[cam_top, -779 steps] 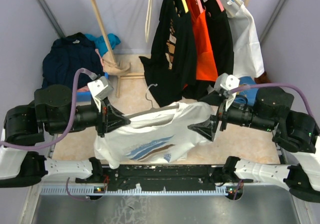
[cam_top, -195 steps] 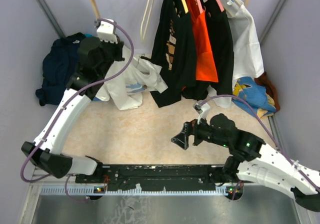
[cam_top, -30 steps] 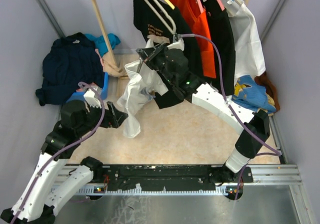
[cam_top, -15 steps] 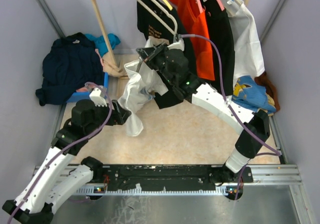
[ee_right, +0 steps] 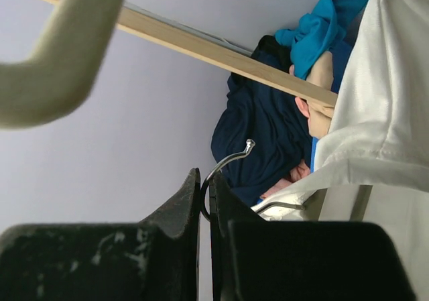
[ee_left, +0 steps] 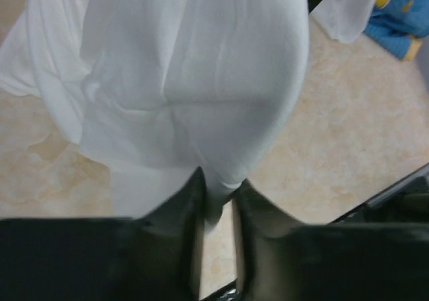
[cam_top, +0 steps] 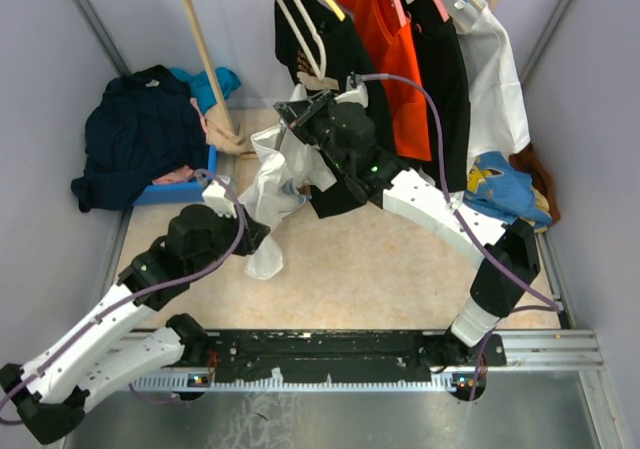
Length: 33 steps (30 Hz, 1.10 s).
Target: Place the t-shirt on the hanger
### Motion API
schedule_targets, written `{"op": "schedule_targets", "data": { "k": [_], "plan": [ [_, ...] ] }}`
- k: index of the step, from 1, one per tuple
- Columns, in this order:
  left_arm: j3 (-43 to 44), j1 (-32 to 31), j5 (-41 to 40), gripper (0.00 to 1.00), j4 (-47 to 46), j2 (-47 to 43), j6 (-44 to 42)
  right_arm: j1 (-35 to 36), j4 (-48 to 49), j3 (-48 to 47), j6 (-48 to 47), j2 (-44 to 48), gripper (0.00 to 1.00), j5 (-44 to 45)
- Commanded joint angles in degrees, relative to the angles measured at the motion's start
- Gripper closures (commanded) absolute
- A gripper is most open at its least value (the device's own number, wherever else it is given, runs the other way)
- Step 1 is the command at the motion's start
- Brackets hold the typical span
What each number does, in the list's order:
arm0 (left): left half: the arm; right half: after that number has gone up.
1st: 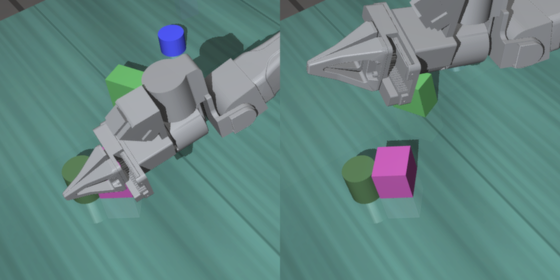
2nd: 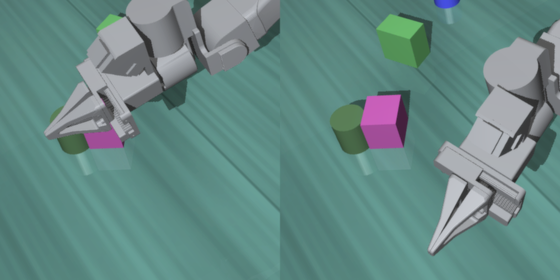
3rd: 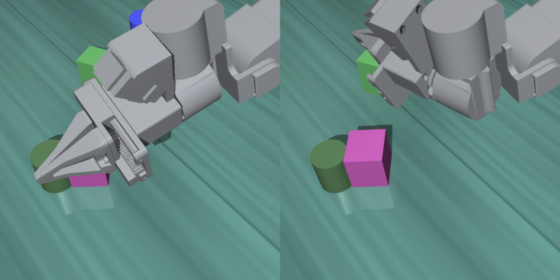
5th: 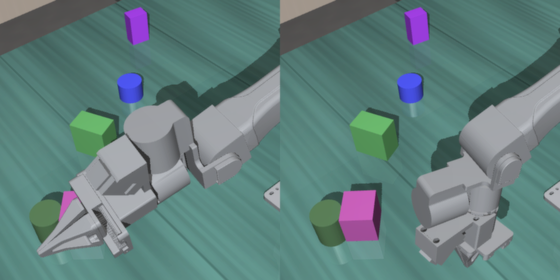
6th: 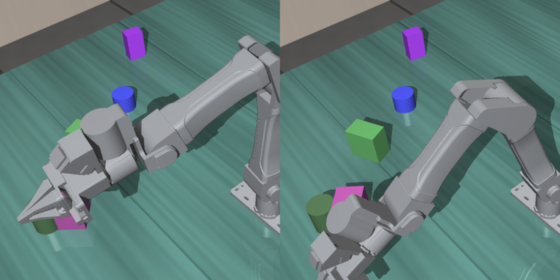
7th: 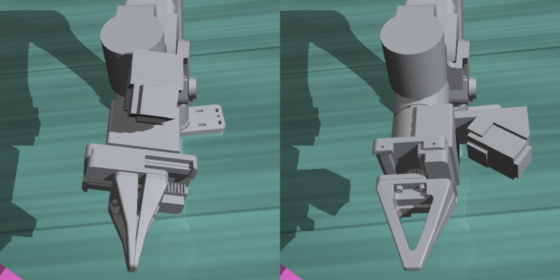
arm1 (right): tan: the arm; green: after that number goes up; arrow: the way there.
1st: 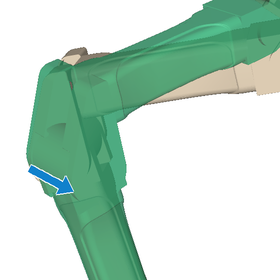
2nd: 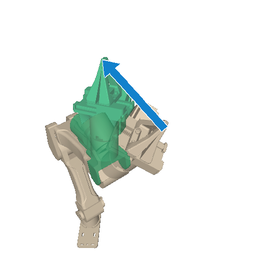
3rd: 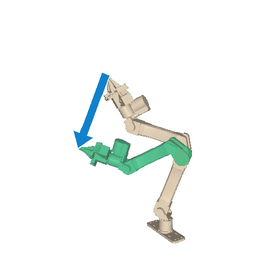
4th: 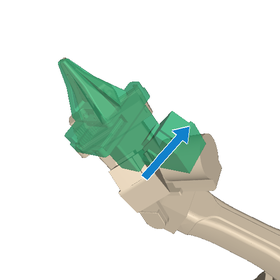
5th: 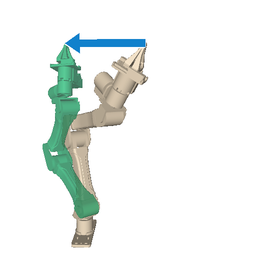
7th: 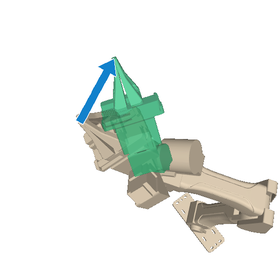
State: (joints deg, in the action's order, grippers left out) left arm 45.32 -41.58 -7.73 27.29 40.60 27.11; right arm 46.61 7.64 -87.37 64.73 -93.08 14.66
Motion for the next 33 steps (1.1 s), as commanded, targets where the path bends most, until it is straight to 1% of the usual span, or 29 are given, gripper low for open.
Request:
{"op": "schedule_targets", "data": {
  "k": [1, 2, 5, 11, 17, 22, 28, 33],
  "plan": [
    [0.44, -4.26, -11.59, 0.92, 0.83, 1.0, 2.49, -0.67, 5.06, -0.86, 0.91, 2.59, 1.0, 0.59],
    [0.7, -4.75, -13.03, 0.99, 1.75, 1.12, 2.92, -0.77, 4.9, -0.93, 0.92, 2.71, 1.0, 0.56],
    [1.44, -5.99, -14.81, 1.0, 3.28, 0.69, 3.88, -0.99, 4.44, -0.96, 0.92, 2.87, 1.0, 0.58],
    [2.78, -8.09, -13.87, 1.0, 6.71, -1.8, 6.28, -1.66, 3.38, -0.9, 0.94, 3.0, 1.0, 1.63],
    [4.97, -8.7, -8.8, 1.0, 8.55, -3.67, 7.75, -2.52, 3.35, -0.83, 0.93, 2.32, 1.0, 2.41],
    [7.11, -8.78, -5.63, 1.0, 8.85, -3.71, 7.3, -2.66, 3.26, -1.02, 0.75, 1.57, 1.0, 3.0],
    [7.68, -9.14, 2.84, 1.0, 4.85, -2.33, 6.07, -2.66, 3.64, -0.94, 1.15, 0.3, 1.0, 3.33],
    [7.35, -10.42, 6.51, 1.0, 3.44, -1.84, 5.48, -2.75, 3.96, -0.55, 1.19, -0.26, 1.0, 3.62]
  ]
}}
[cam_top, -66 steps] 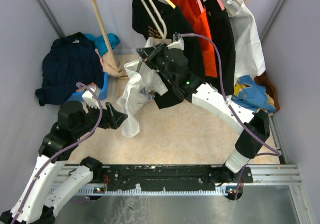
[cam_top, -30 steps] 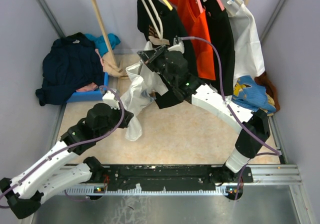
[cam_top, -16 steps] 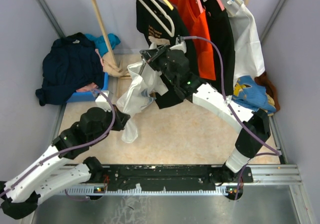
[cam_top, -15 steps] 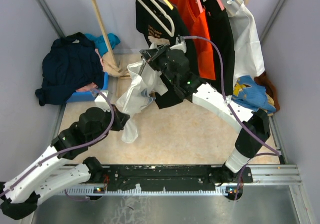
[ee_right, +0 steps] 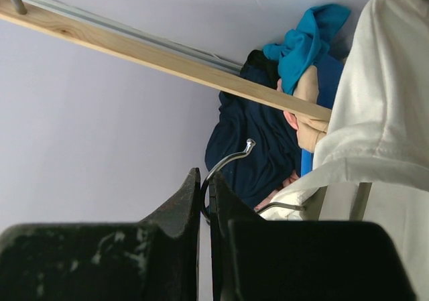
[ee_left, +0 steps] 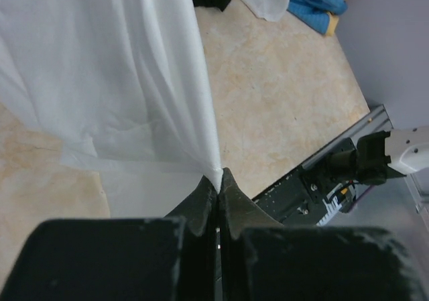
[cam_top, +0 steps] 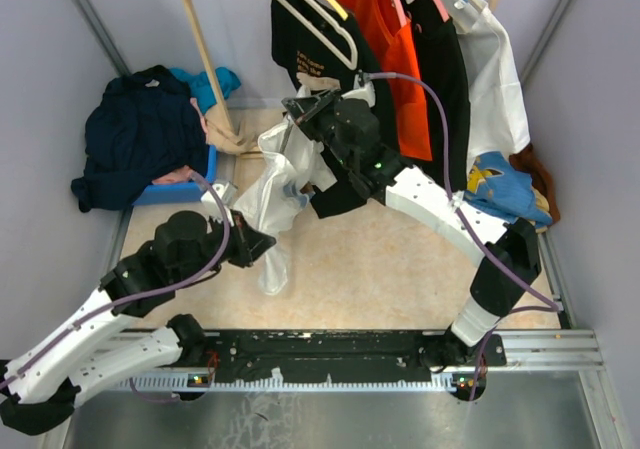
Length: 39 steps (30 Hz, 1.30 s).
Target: Place the t-shirt on the hanger
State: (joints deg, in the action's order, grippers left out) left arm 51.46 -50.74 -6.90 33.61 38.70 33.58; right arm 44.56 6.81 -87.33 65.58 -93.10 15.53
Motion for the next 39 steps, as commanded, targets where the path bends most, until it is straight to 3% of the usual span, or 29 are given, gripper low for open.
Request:
{"op": "schedule_targets", "data": {
  "k": [1, 6, 17, 21, 26, 32, 33, 34, 39],
  "plan": [
    [1.0, -1.66, 6.59, 1.0, -3.25, 0.15, -1.13, -0.76, 4.94, -0.59, 0.34, -0.38, 1.0, 2.65],
    [-0.77, -4.61, 8.02, 1.0, -3.59, 0.57, -0.15, -1.1, 5.85, -0.3, 1.04, -0.56, 1.0, 2.02],
    [-8.66, -11.97, -1.15, 0.98, -0.74, 1.64, 5.44, -1.74, 8.5, 1.85, 2.48, 1.44, 1.0, 0.37],
    [-7.43, -12.45, -4.55, 0.81, 1.18, 1.18, 5.52, -1.72, 8.91, 2.77, 2.62, 2.46, 1.0, 0.26],
    [0.35, -12.45, -8.82, 0.48, 6.42, 0.66, 4.29, -1.75, 9.05, 3.84, 2.62, 3.4, 1.0, 0.25],
    [6.75, -12.45, -11.61, 0.26, 10.43, 2.95, 2.47, -1.65, 9.22, 4.01, 2.84, 3.3, 1.0, 0.59],
    [6.96, -12.45, -12.68, 0.07, 10.51, 3.26, 2.26, -1.66, 9.19, 3.87, 2.88, 3.16, 1.0, 0.64],
    [7.0, -12.45, -14.18, 0.01, 12.14, 3.6, 2.37, -1.62, 9.19, 3.77, 2.96, 3.06, 1.0, 0.62],
    [6.17, -12.45, -21.31, 0.01, 11.27, 5.44, 2.51, -1.27, 8.84, 2.76, 2.93, 2.67, 1.0, 0.81]
  ]
}}
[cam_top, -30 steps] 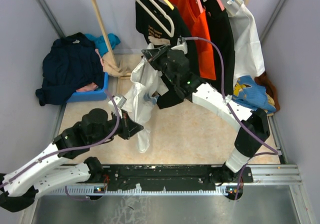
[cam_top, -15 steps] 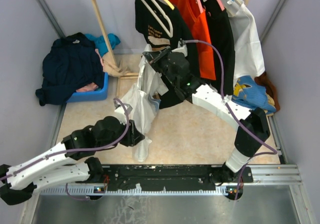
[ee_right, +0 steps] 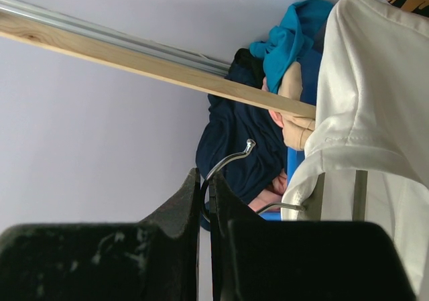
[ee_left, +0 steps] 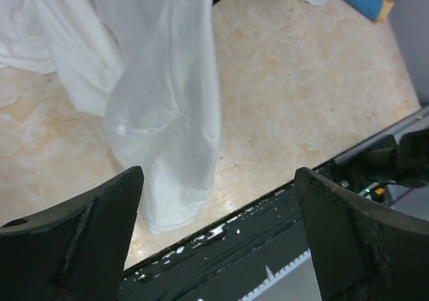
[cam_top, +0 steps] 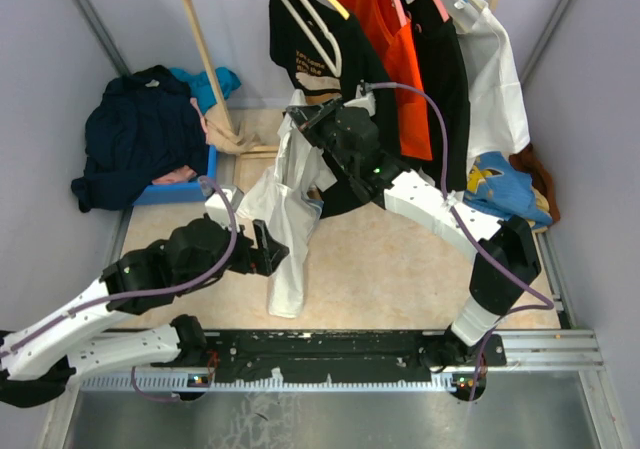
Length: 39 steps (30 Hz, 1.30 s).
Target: Place the t-shirt on the hanger
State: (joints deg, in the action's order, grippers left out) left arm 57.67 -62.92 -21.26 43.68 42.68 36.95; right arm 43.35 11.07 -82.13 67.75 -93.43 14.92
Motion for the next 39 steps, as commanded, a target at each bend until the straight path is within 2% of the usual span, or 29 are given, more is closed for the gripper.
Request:
{"op": "schedule_targets", "data": {
  "k": [1, 5, 10, 14, 21, 34, 39],
  "plan": [
    [0.36, -0.28, -8.77, 0.01, 1.15, 2.23, -0.76, -0.03, 4.57, -2.51, 0.8, 3.03, 1.0, 1.46],
    [3.79, -0.12, -14.75, 0.01, 1.26, 5.19, -1.94, 0.54, 4.01, -2.73, 0.87, 3.17, 1.0, 2.24],
    [7.13, 1.59, -16.53, 0.03, -1.03, 9.43, -4.41, 0.93, 3.7, -3.22, 1.4, 2.68, 1.0, 2.66],
    [6.84, 5.97, -12.75, 0.08, -4.06, 11.6, -6.59, 1.12, 3.52, -3.17, 1.84, 2.81, 1.0, 2.68],
    [6.01, 14.96, -3.95, 0.24, -9.15, 13.96, -10.84, 1.21, 3.26, -2.96, 1.78, 3.51, 1.0, 2.83],
    [11.09, 15.32, 1.97, 0.37, -11.54, 17.32, -12.05, 1.13, 2.69, -3.23, 1.53, 3.43, 1.0, 2.77],
    [12.49, 15.29, 3.17, 0.36, -9.35, 14.98, -10.55, 1.03, 3.05, -3.14, 1.6, 2.96, 1.0, 2.62]
  ]
}}
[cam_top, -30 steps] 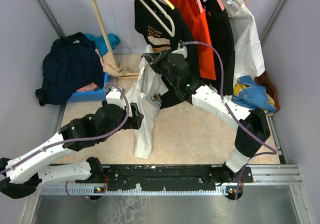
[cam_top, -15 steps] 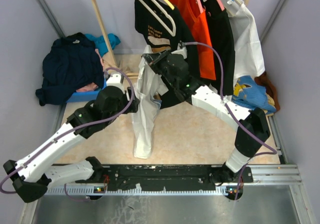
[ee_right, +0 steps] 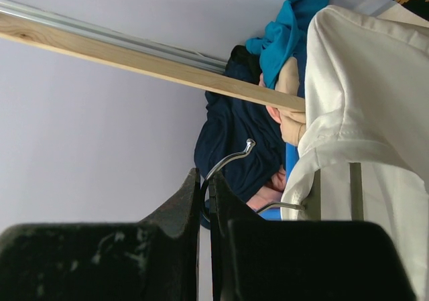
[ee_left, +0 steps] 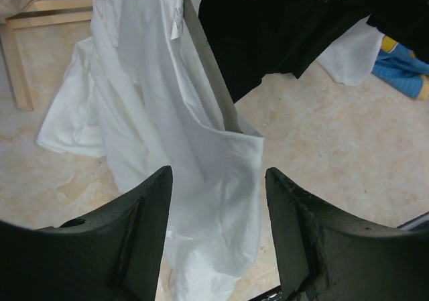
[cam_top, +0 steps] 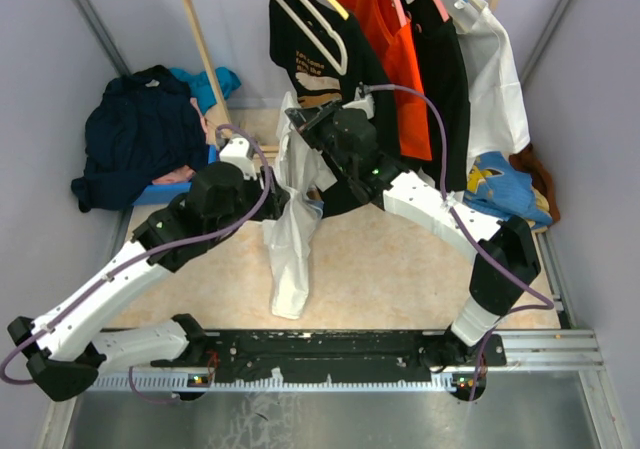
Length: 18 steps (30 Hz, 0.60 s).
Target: Place the t-shirt on the hanger
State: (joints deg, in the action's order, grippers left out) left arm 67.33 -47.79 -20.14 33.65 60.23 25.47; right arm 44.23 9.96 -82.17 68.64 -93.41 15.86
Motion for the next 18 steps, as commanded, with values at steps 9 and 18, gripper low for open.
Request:
{"op": "schedule_targets", "data": {
  "k": [9, 18],
  "plan": [
    [1.71, 0.02, 2.14, 0.35, 1.51, 0.37, 1.86, 0.15, 4.46, -3.27, 1.41, 1.74, 1.0, 1.45],
    [2.09, -0.96, -0.78, 0.35, 0.52, 3.75, 1.58, 0.25, 5.0, -2.92, 1.98, 1.08, 1.0, 1.37]
  ]
}}
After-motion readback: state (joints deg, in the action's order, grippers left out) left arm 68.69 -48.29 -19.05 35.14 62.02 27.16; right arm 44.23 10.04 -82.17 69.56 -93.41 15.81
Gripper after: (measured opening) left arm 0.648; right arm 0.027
